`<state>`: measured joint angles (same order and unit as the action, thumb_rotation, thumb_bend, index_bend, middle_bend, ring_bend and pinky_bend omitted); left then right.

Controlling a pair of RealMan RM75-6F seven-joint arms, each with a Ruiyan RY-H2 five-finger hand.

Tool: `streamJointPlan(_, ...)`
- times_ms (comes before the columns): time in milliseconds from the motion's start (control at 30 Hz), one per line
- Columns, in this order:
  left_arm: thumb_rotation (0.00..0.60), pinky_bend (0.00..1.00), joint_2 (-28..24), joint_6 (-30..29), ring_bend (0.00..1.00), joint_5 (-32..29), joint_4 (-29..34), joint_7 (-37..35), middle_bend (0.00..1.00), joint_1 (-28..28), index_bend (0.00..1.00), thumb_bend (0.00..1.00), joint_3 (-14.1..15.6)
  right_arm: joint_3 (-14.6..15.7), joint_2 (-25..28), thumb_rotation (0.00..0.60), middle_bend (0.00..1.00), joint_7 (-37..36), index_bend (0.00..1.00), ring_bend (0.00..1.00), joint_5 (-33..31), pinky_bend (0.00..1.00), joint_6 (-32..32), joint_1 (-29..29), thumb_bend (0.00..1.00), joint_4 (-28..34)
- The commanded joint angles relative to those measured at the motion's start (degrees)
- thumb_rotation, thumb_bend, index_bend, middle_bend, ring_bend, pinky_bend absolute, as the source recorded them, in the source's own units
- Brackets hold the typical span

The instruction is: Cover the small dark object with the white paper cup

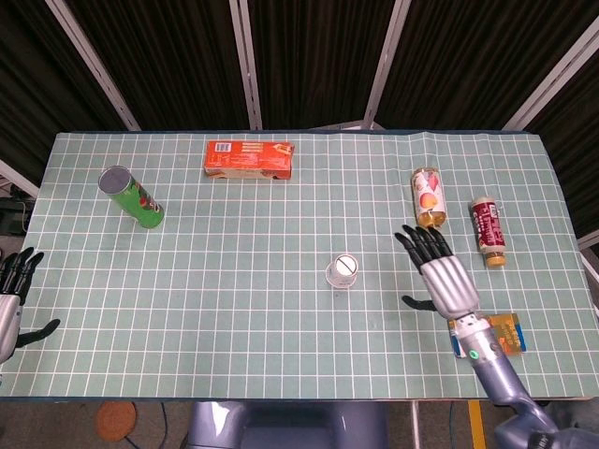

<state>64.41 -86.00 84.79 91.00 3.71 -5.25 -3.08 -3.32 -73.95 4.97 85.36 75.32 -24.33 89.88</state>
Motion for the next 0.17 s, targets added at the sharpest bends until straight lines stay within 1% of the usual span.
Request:
streamJointPlan(33, 0.6, 0.0, -0.1, -0.5, 0.0, 0.3, -0.1, -0.2, 0.0, 0.2, 0.0, 0.0, 0.0, 2.5, 3.2, 0.6, 0.0, 0.6, 0.0, 0.0, 1.8, 0.0, 3.5, 3.6, 0.0, 0.5)
streamJointPlan(167, 0.6, 0.0, -0.3, -1.4, 0.0, 1.2, 0.0, -0.8, 0.0, 0.5, 0.0, 0.0, 0.2, 4.3, 4.9, 0.6, 0.0, 1.5, 0.0, 0.0, 2.9, 0.0, 6.5, 6.8, 0.0, -0.1)
